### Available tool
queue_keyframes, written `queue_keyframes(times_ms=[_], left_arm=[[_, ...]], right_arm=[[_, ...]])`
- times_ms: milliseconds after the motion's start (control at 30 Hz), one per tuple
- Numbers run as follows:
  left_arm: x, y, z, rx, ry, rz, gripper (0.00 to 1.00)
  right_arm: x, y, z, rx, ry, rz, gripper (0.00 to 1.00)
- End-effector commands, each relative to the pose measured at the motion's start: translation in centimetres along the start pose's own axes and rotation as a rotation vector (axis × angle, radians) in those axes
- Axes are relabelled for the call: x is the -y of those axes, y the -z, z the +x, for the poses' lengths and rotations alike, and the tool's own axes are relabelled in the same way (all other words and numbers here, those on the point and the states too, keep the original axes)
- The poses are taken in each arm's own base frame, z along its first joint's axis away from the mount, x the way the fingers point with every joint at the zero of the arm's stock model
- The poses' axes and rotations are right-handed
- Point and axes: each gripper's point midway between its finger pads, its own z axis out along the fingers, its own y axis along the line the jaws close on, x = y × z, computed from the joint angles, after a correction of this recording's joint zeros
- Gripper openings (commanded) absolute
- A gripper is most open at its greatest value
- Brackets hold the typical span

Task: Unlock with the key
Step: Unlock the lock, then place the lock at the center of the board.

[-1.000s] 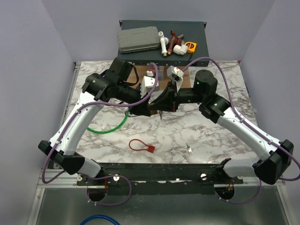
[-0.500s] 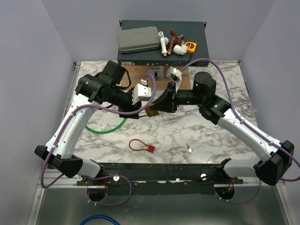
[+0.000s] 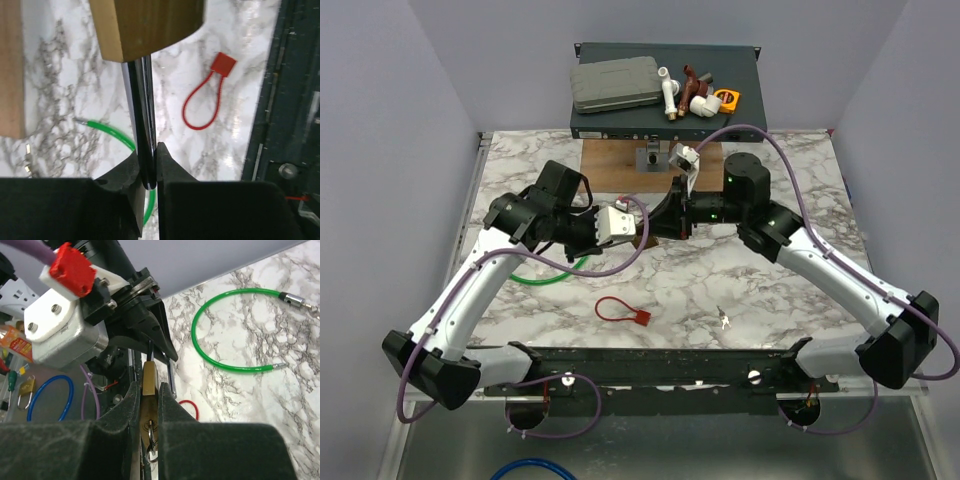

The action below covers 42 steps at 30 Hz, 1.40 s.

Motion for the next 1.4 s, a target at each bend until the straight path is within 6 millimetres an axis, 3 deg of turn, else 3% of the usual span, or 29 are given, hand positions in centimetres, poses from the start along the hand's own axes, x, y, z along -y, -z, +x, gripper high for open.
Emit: queue_keyframes(times_ms=[0,233,400,567,800,1067,1167,1367], left_arm=[[-5.0,0.4,0.3,-0.014,-0.098,-0.266,0.06],[-8.1,-0.4,-0.1,0.011,-0.074,-0.387,0.01],[-8.8,-3.1,3.2,-0.075,-0.092,-0.389,0.02],[-11.2,-6.0,6.1,-0.174,-0.166,-0.47,0.02],[-13.5,-9.3,6.9,-0.251,-0.248,-0.484,0.07],[-13.8,-12.6,7.7,-0.276,-0.219,-0.426,0.13],[-12.9,-13.6,7.9,-0.282,-0.202,-0.384,0.17],[-12.1,-15.4,8.0,-0.297,-0.221,-0.352,0.17]], right_arm=[[1.5,-0.7,-1.7,0.052,-0.022,0.037,0.01],[3.6,-2.0,-0.2,0.024,-0.105,0.047,0.01],[7.0,-2.8,2.1,0.015,-0.215,0.125,0.01],[9.9,-4.1,5.7,-0.033,-0.344,0.111,0.01],[12.7,-5.2,9.2,-0.06,-0.431,0.114,0.01],[15.0,-4.3,13.2,-0.084,-0.455,0.207,0.01],[15.9,-3.9,14.9,-0.087,-0.466,0.255,0.01],[16.0,-4.0,17.5,-0.097,-0.524,0.251,0.01]])
